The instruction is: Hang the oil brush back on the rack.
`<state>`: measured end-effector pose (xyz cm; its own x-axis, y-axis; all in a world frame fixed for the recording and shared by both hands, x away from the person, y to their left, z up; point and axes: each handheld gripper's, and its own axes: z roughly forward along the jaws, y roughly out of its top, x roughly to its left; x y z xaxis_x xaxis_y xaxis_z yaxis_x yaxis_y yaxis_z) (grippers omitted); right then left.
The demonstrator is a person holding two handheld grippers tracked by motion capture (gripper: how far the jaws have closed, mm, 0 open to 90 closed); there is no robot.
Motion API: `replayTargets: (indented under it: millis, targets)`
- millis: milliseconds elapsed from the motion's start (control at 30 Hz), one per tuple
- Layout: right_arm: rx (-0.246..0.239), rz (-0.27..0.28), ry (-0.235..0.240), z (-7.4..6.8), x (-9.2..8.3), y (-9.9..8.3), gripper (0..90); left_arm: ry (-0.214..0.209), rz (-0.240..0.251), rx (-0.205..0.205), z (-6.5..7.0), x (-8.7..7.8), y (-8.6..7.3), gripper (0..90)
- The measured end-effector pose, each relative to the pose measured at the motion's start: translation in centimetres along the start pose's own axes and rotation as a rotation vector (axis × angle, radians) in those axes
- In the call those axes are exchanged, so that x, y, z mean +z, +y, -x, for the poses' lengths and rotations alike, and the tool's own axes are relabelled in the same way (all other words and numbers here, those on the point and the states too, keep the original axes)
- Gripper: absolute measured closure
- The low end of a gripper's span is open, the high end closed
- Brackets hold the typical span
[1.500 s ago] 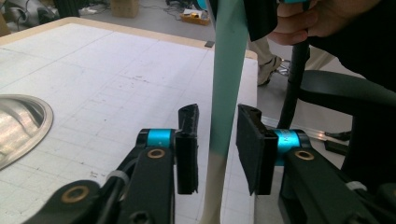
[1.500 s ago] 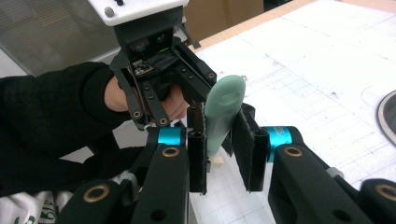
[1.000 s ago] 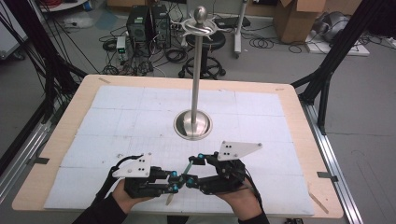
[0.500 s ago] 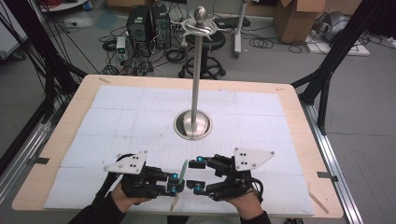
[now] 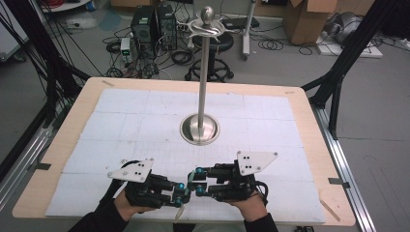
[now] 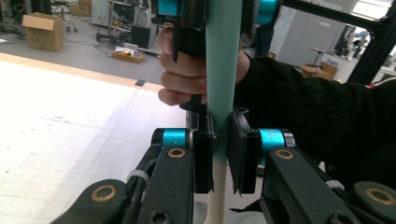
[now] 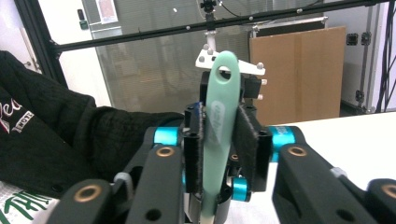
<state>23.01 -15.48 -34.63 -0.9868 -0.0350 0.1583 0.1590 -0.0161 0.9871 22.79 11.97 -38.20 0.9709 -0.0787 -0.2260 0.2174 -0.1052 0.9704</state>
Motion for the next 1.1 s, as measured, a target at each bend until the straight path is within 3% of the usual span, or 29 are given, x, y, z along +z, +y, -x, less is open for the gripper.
replayTargets:
  millis: [133, 267, 333, 400, 433, 567, 667, 733, 900, 1100]
  targets:
    - [0.013, -0.002, 0.024, 0.0, 0.0, 0.0, 76.5, -0.007, -0.004, 0.01, 0.1, -0.2, 0.1, 80.7]
    - [0.034, 0.007, 0.005, -0.1, 0.3, 0.2, 77.0, 0.008, 0.01, 0.008, 0.1, -0.4, 0.2, 80.4]
    - [0.047, -0.005, -0.028, -0.3, 0.5, 0.4, 77.2, 0.038, 0.009, 0.005, 0.2, -0.5, 0.3, 78.8]
    - [0.055, -0.024, -0.069, -0.5, 0.7, 0.7, 77.3, 0.099, 0.003, -0.012, 0.2, -0.5, 0.4, 60.1]
    - [0.056, -0.029, -0.096, -0.6, 0.7, 0.9, 77.3, 0.121, -0.002, 0.001, 0.2, -0.5, 0.4, 56.8]
    - [0.09, -0.035, -0.196, -0.7, 0.7, 1.4, 77.1, 0.243, -0.038, 0.054, 0.5, -0.5, 0.3, 52.7]
    - [0.114, -0.025, -0.281, -0.8, 0.5, 1.5, 77.1, 0.296, -0.048, 0.064, 0.4, -0.6, 0.3, 53.8]
    - [0.141, -0.013, -0.324, -0.9, 0.4, 1.5, 77.1, 0.317, -0.051, 0.059, 0.3, -0.5, 0.3, 54.6]
    - [0.148, -0.012, -0.412, -1.4, 0.5, 1.7, 77.1, 0.339, -0.07, 0.058, 0.1, 0.2, 0.1, 61.4]
    - [0.178, -0.002, -0.452, -1.7, 0.5, 1.8, 77.1, 0.363, -0.082, 0.052, 0.0, 0.6, 0.0, 66.6]
